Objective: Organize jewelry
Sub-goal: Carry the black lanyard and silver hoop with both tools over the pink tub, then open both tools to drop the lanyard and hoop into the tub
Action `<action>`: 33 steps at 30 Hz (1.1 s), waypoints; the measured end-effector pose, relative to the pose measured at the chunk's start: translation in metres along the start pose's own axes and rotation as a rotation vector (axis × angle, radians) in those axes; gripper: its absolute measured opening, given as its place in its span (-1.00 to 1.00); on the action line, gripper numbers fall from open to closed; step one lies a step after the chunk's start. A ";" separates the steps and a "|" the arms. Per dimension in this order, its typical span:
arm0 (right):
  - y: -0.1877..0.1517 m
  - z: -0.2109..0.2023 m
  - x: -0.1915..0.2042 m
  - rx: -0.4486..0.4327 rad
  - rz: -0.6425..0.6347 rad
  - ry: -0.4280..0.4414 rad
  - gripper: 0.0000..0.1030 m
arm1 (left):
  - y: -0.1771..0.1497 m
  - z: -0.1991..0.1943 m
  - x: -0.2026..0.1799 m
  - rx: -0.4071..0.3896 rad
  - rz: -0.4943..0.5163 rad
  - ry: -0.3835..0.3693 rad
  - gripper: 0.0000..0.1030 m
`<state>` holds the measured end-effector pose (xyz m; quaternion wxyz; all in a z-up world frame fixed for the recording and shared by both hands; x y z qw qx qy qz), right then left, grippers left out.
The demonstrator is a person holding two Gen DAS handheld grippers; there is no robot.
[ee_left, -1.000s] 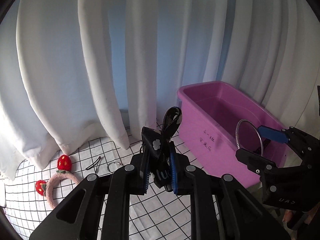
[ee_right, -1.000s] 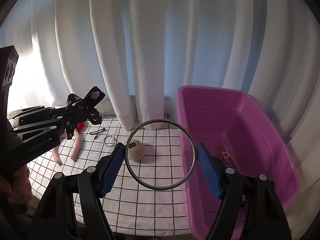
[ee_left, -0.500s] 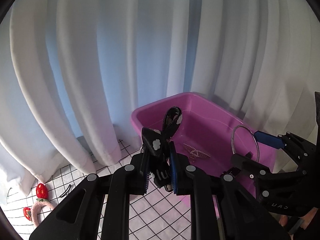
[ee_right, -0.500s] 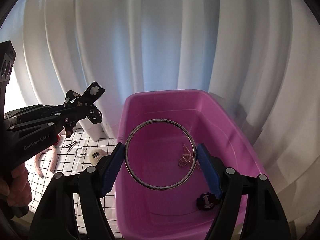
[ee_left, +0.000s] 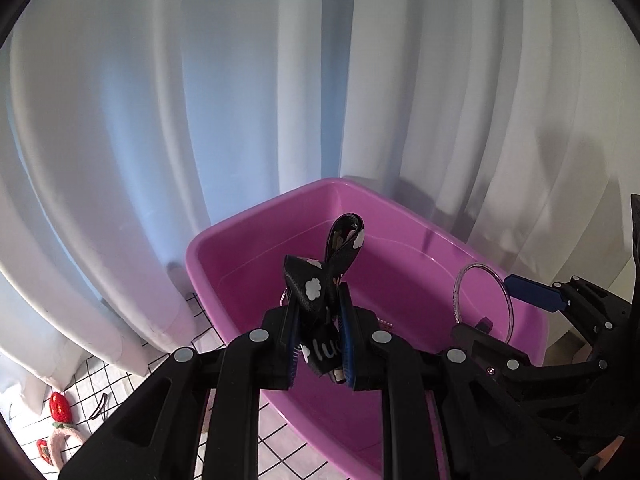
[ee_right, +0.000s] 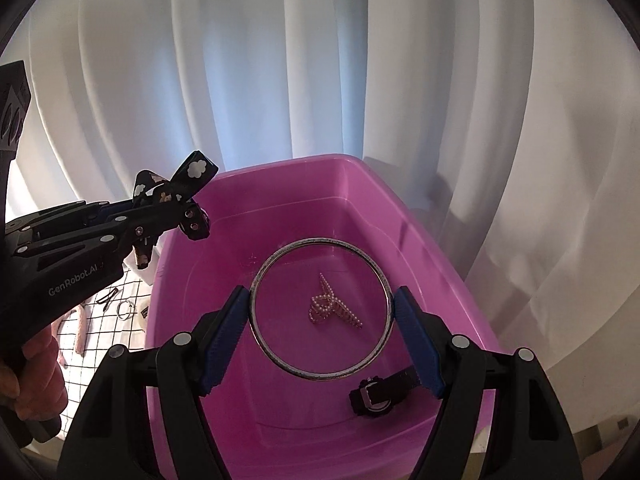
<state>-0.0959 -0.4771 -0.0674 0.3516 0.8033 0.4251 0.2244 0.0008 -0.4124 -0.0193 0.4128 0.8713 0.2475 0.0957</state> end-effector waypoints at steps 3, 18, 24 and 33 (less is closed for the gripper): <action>-0.005 0.007 -0.005 0.030 0.020 -0.003 0.38 | -0.004 0.012 -0.006 0.045 -0.007 -0.005 -0.67; -0.024 0.034 -0.023 0.144 0.092 -0.007 0.38 | -0.036 0.063 -0.005 0.254 -0.021 0.041 -0.66; -0.034 0.043 -0.027 0.188 0.118 -0.007 0.39 | -0.048 0.071 -0.004 0.312 -0.034 0.037 -0.64; -0.033 0.042 -0.028 0.186 0.122 -0.023 0.43 | -0.043 0.066 -0.001 0.279 -0.029 0.054 0.49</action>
Point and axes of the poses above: each gripper's, at about its wrist camera, not at the fingertips, and z roughly the way its jaws point, x to its left, y to its top, the point moved 10 cm from there along z, roughly the way its jaws point
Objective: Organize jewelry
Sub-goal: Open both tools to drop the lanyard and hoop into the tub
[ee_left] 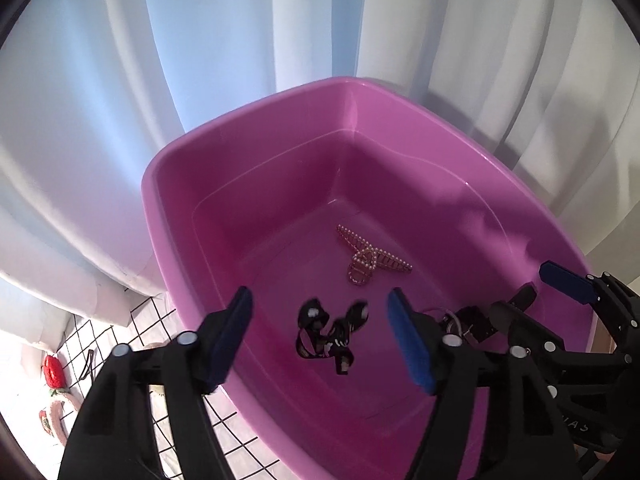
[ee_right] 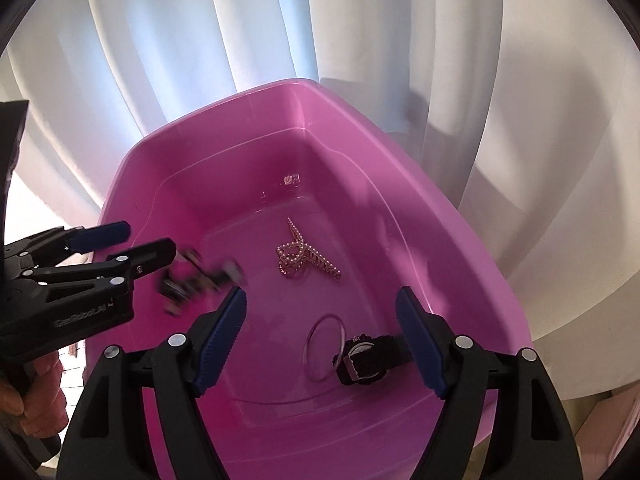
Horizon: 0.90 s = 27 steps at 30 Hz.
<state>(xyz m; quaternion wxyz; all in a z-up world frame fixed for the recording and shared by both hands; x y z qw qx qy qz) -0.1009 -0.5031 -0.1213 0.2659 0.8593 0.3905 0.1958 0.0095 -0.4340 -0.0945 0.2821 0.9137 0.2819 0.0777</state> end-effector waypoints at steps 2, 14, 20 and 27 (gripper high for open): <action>0.001 -0.003 -0.001 -0.012 0.003 0.001 0.43 | 0.003 -0.005 0.000 -0.019 0.003 0.006 0.65; 0.002 -0.014 0.008 -0.040 -0.002 0.022 0.43 | 0.007 -0.023 0.011 -0.056 -0.034 0.023 0.68; 0.000 -0.022 0.021 -0.052 -0.020 0.039 0.43 | 0.001 -0.037 0.022 -0.075 -0.059 0.035 0.68; -0.003 -0.028 0.044 -0.061 -0.046 0.060 0.43 | -0.016 -0.055 0.044 -0.089 -0.102 0.051 0.68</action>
Point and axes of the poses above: each gripper's, at about its wrist camera, not at the fingertips, and z roughly the way its jaws point, x to its left, y to its top, the point moved 10 cm from there along z, roughly the way its jaws point
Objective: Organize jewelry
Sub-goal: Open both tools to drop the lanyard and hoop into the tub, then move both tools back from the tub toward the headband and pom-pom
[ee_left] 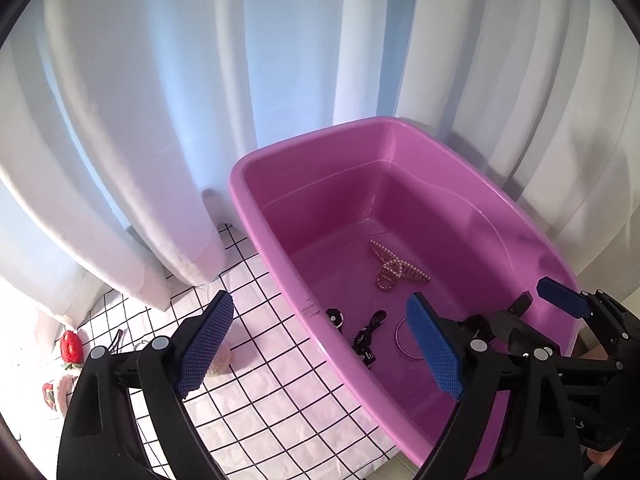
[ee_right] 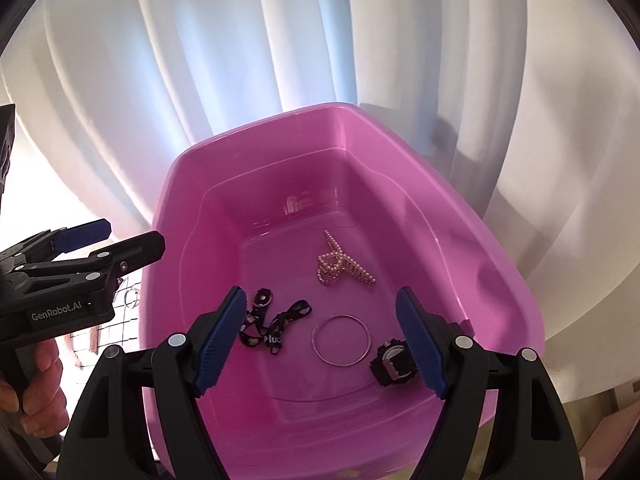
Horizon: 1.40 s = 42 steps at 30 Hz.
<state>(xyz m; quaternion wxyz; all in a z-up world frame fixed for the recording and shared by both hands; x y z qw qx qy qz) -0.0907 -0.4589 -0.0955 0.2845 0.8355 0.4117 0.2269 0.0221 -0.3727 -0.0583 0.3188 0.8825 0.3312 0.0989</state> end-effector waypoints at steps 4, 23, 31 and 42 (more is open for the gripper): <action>0.000 -0.004 0.018 -0.012 -0.022 0.019 0.43 | -0.011 -0.012 0.020 -0.002 -0.031 0.012 0.68; -0.003 -0.010 0.139 -0.036 -0.180 0.125 0.43 | -0.061 -0.070 0.137 -0.049 -0.208 0.091 0.68; -0.007 -0.010 0.189 -0.041 -0.251 0.184 0.43 | -0.082 -0.087 0.184 -0.055 -0.283 0.139 0.68; -0.034 0.017 0.237 0.031 -0.319 0.240 0.43 | -0.141 -0.094 0.278 -0.015 -0.434 0.292 0.68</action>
Point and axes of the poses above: each gripper's, at about its wrist camera, not at the fingertips, and z roughly the way its jaws point, x to its left, y to its top, the point moved 10 cm from there along z, roughly the way its jaws point
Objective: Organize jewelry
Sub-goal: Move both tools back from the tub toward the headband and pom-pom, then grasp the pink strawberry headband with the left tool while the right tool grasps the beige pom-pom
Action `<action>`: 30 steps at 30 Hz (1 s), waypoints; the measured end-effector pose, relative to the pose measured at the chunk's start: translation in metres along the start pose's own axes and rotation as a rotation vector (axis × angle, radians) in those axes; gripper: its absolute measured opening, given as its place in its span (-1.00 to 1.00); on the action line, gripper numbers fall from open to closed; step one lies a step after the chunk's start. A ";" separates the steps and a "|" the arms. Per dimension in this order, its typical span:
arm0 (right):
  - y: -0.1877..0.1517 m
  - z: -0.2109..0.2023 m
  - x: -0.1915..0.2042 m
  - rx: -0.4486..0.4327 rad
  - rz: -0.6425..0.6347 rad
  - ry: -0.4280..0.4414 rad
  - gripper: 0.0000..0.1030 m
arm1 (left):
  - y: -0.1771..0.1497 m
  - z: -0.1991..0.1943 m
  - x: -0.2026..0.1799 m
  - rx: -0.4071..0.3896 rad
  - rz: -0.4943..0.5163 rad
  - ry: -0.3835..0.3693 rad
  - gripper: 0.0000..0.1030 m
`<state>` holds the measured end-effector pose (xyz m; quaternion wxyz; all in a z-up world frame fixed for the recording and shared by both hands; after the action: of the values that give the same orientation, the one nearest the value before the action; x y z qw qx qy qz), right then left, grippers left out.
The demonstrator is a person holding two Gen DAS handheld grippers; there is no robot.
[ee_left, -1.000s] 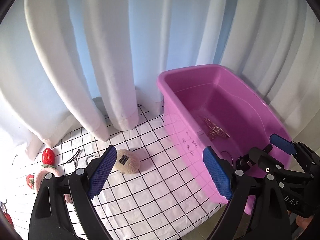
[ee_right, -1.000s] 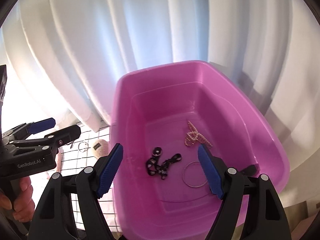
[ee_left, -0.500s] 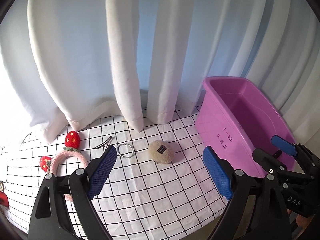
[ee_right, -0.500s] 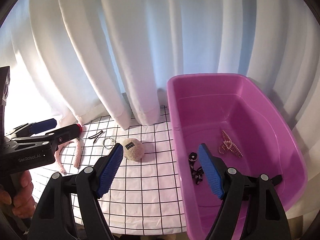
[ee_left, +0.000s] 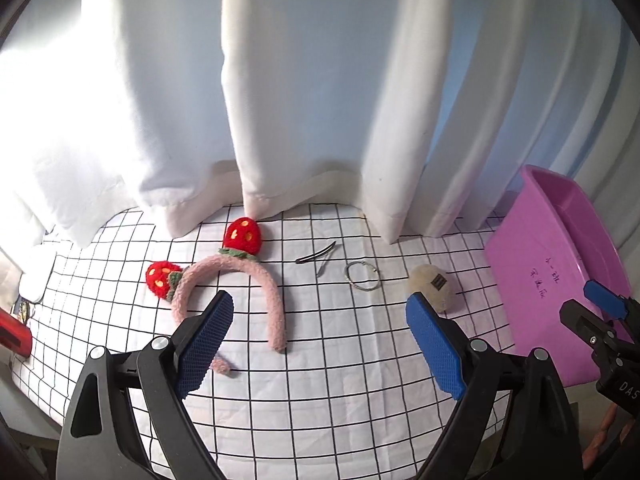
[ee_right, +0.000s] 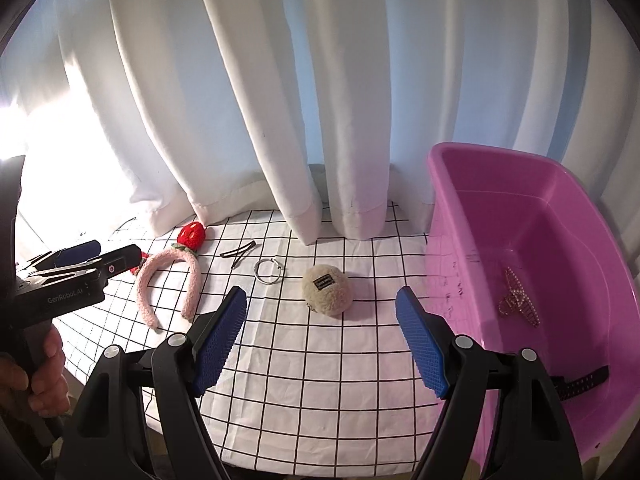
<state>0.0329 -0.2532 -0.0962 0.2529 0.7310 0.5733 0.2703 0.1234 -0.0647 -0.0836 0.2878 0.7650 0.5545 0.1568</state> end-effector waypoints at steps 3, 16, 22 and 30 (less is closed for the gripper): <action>-0.008 0.017 0.007 0.035 -0.003 0.016 0.43 | -0.011 0.014 0.024 0.033 -0.044 0.033 0.68; -0.022 0.082 0.010 0.133 -0.019 0.022 0.43 | -0.049 0.071 0.080 0.140 -0.154 0.102 0.68; -0.028 0.117 0.004 0.177 -0.013 0.024 0.43 | -0.059 0.105 0.090 0.190 -0.172 0.119 0.68; -0.028 0.154 -0.002 0.202 -0.005 0.022 0.43 | -0.059 0.143 0.084 0.223 -0.162 0.114 0.68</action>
<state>0.1183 -0.2580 -0.2269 0.1721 0.7484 0.6020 0.2188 0.1869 -0.0112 -0.2385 0.1806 0.7347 0.6439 0.1137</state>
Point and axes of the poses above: each gripper's, at about its wrist camera, not at the fingertips, and z roughly the way its jaws point, x to its left, y to its top, the point moved 10 cm from there along z, roughly the way its jaws point
